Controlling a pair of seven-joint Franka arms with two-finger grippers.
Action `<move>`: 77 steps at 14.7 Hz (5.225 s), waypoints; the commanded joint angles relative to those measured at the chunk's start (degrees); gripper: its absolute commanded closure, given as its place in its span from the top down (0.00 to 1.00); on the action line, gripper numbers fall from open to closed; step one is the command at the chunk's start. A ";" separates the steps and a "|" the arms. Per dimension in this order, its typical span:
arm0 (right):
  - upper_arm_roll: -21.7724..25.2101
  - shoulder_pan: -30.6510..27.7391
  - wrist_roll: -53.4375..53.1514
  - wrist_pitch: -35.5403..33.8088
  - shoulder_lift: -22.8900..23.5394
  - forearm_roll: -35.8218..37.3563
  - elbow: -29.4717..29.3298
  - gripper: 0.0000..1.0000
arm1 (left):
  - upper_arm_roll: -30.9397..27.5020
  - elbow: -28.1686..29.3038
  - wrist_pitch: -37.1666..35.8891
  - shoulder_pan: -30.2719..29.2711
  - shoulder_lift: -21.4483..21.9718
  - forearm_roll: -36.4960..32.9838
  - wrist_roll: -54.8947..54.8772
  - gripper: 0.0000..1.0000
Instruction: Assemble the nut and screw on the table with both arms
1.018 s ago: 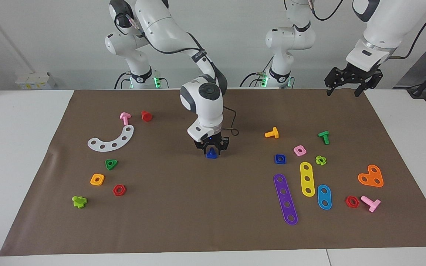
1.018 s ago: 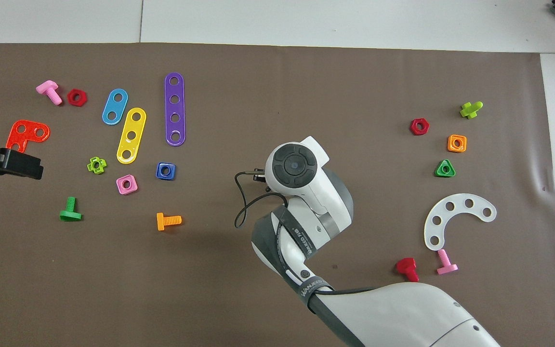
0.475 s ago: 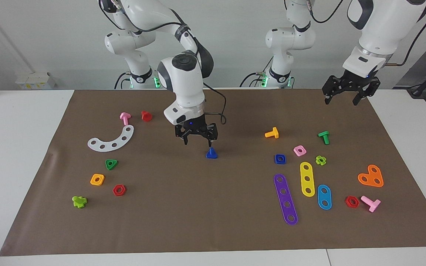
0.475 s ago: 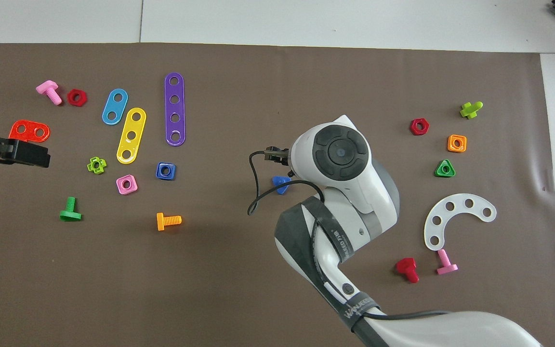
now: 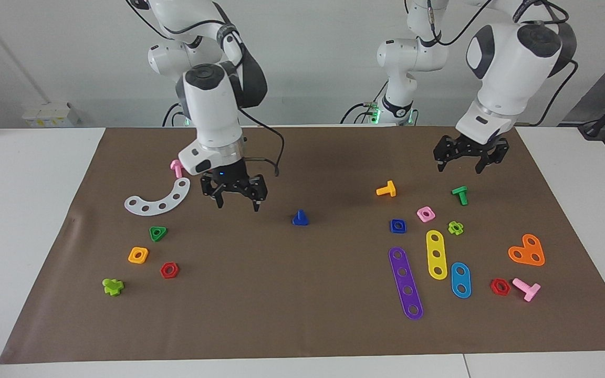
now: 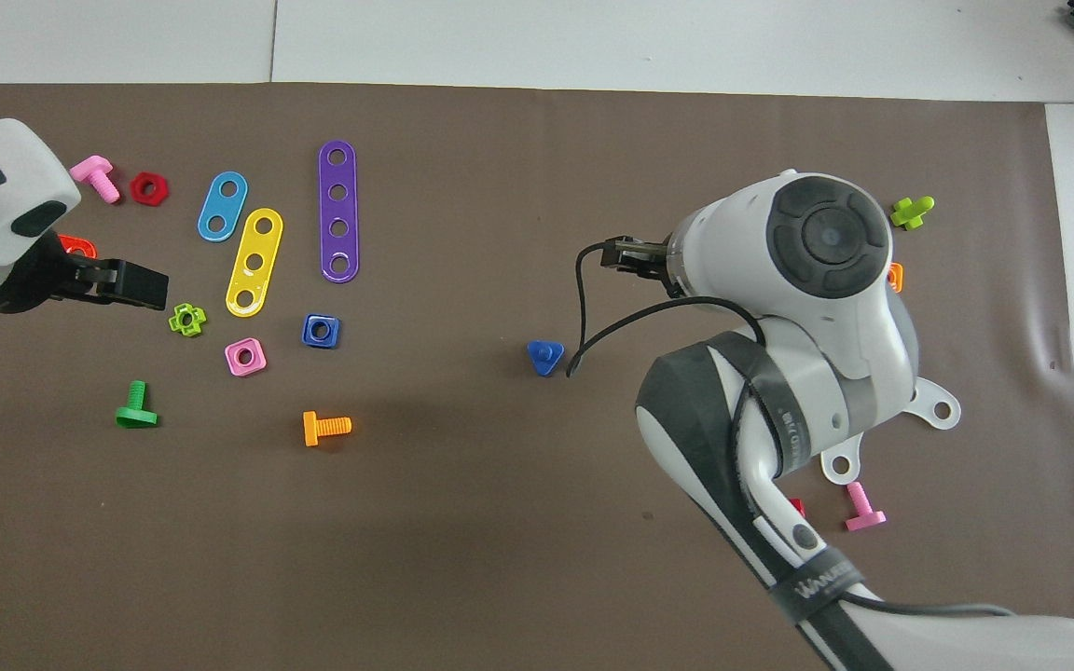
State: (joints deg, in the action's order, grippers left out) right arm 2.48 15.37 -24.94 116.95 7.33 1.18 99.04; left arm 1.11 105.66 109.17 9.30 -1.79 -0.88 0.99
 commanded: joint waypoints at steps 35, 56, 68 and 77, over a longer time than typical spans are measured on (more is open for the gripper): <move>-1.07 -14.32 16.59 -29.93 -9.79 -0.57 -9.13 1.00 | -0.85 13.35 31.55 6.26 -12.90 0.53 10.70 0.19; -1.08 -14.23 17.11 -30.02 -9.88 -0.57 -9.21 1.00 | -1.03 -12.58 12.47 27.52 -21.94 -0.08 38.90 0.13; -1.08 -14.32 17.11 -30.02 -9.88 -0.57 -9.21 1.00 | -1.03 -12.41 17.74 31.57 -24.93 -0.52 41.64 0.13; -1.08 -14.32 17.11 -30.02 -9.88 -0.57 -9.21 1.00 | -1.03 -11.09 18.53 32.36 -24.93 -0.61 41.72 0.11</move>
State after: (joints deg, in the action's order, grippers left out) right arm 1.64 1.38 -9.30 87.48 -1.76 1.04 89.33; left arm 1.15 94.71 127.15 40.29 -26.24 -0.92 41.64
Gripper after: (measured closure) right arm 0.000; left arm 0.542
